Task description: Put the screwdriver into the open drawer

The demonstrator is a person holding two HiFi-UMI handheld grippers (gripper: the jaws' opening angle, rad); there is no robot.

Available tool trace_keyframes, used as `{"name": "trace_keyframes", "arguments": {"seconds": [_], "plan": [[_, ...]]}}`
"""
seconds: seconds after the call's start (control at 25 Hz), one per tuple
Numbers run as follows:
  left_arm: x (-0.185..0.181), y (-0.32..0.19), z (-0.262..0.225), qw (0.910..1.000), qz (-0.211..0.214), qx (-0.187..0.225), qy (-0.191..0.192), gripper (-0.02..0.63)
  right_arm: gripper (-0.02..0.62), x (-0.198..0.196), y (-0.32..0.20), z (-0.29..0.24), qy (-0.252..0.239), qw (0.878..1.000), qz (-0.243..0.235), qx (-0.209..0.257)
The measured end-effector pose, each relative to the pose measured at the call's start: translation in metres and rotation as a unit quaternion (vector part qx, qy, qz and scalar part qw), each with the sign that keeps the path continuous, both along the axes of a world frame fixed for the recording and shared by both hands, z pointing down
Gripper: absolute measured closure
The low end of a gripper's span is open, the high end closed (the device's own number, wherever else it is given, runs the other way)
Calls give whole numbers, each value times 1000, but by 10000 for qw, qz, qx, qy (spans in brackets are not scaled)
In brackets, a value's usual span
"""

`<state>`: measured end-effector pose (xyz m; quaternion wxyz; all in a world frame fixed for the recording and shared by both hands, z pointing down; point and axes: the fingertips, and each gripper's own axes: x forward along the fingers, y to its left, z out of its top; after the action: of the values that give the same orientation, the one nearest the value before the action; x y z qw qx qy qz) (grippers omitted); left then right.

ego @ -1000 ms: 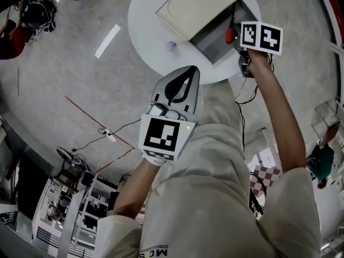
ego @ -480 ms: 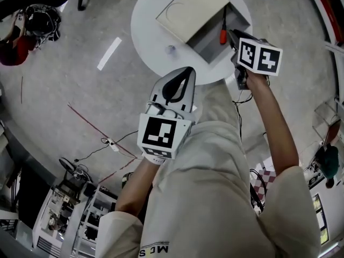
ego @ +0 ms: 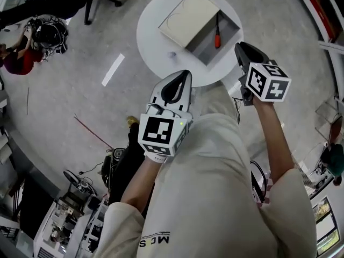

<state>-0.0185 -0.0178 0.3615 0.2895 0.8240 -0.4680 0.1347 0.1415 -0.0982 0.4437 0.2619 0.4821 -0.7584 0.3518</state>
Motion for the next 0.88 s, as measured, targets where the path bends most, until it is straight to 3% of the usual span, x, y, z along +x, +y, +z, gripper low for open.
{"name": "trace_keyframes", "arguments": {"seconds": [0.44,0.88], "plan": [[-18,10,-55,9985,-153,509,125,595,482,4,49,-99,64,9954,-320,901],[-34,30,-87,9953,-90,960,50,595,482,-8,98,-181,-289,9782,-533,1987]]}}
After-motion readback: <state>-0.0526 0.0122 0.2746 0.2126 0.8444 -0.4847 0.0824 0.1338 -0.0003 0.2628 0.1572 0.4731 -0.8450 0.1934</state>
